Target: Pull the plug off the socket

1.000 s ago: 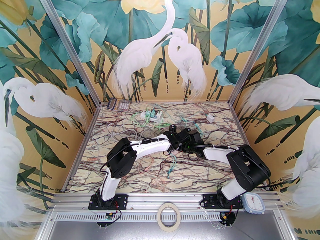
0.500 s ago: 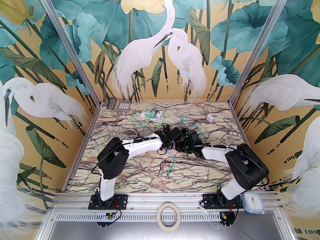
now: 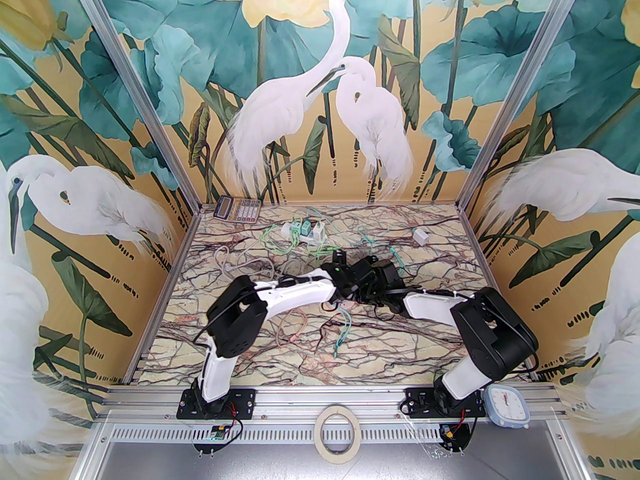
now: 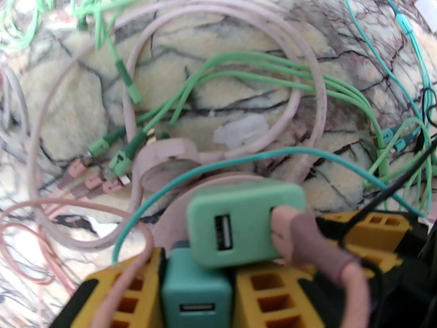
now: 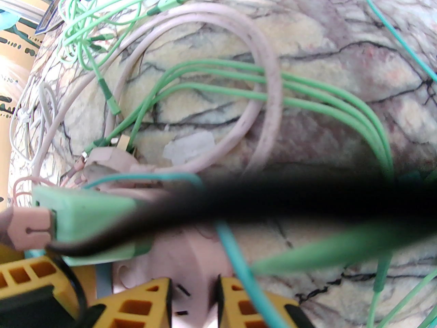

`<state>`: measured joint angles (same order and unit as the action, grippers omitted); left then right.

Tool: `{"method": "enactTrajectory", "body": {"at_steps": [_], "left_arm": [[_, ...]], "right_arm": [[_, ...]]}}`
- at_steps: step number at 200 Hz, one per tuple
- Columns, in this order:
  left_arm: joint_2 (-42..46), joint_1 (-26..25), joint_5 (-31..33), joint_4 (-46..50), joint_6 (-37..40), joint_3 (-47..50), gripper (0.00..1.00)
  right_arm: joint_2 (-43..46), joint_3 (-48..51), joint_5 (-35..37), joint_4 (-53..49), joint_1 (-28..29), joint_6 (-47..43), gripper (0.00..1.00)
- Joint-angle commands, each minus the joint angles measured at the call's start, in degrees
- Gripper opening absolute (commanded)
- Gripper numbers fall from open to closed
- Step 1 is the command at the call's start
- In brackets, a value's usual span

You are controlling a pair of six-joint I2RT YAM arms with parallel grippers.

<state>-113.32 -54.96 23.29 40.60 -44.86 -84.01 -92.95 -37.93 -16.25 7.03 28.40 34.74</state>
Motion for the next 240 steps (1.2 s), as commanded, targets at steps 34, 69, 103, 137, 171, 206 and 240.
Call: {"method": "enactTrajectory", "body": {"at_steps": [34, 69, 103, 137, 171, 206, 240], "left_arm": [[7.9, 1.0, -11.5, -6.7, -0.3, 2.8, 0.23], [2.6, -2.3, -7.7, -2.2, 1.1, -3.0, 0.22], [-3.7, -6.4, -1.9, 4.7, 3.1, -10.7, 0.22], [-4.9, -7.2, -0.3, 7.1, 3.9, -12.5, 0.21], [1.1, -4.6, -4.5, 1.8, 2.6, -6.5, 0.21], [9.7, 1.2, -14.4, -10.2, -2.3, 6.1, 0.21], [8.1, 0.4, -12.6, -6.8, -1.5, 3.8, 0.21]], "right_arm": [[-4.6, 1.6, 5.1, -8.5, 0.4, -1.1, 0.27], [-4.7, 1.6, 5.2, -8.6, 0.6, -1.1, 0.27], [-5.0, 1.5, 5.2, -8.7, 0.6, -1.1, 0.27], [-5.1, 1.4, 5.0, -8.7, 0.7, -1.2, 0.27], [-5.1, 1.3, 5.1, -8.7, 0.7, -1.2, 0.27], [-5.0, 1.2, 5.1, -8.8, 0.8, -1.3, 0.27], [-5.2, 1.2, 5.1, -8.8, 1.0, -1.3, 0.27]]}}
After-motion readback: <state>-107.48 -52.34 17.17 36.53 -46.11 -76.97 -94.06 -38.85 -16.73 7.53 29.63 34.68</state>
